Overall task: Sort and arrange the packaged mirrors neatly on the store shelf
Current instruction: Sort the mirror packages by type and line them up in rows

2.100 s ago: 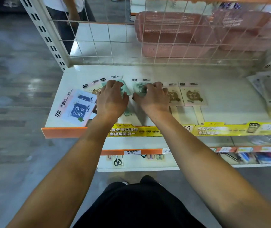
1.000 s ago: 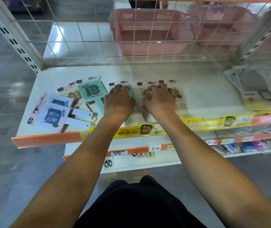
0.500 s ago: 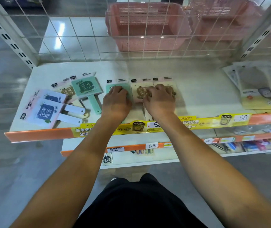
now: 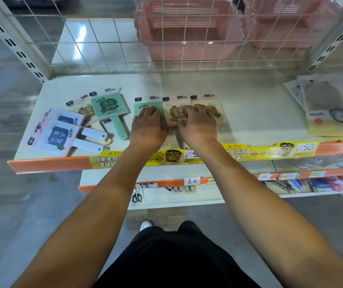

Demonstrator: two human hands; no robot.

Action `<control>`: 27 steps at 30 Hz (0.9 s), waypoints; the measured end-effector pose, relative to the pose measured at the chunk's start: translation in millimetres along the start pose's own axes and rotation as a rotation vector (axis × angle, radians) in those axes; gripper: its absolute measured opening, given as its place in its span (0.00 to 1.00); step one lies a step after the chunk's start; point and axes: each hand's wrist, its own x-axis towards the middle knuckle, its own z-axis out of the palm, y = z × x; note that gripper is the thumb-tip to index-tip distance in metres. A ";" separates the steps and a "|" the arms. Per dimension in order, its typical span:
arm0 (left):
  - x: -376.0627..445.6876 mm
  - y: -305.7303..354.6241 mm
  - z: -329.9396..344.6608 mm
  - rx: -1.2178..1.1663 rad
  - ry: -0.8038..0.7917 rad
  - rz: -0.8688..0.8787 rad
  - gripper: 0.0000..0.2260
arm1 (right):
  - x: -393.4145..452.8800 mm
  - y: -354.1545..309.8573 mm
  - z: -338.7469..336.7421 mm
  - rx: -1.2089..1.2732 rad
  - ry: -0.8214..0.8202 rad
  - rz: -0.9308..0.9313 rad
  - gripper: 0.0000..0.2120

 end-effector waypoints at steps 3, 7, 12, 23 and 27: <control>0.5 0.3 0.9 0.000 -0.012 -0.015 0.19 | -2.1 8.2 -5.8 -0.004 0.043 -0.020 0.21; 2.2 1.7 2.3 0.004 -0.024 -0.037 0.22 | -7.6 20.5 -6.0 -0.031 0.083 -0.017 0.20; 3.4 0.6 3.5 -0.021 -0.005 -0.040 0.21 | -5.9 21.0 -3.6 -0.024 0.052 -0.009 0.20; 3.7 3.3 0.4 -0.012 0.021 -0.043 0.17 | -3.2 13.5 -1.4 -0.056 0.041 0.018 0.18; 3.7 3.7 -2.5 -0.011 0.032 -0.042 0.16 | -0.6 16.9 -7.7 -0.026 0.022 0.010 0.18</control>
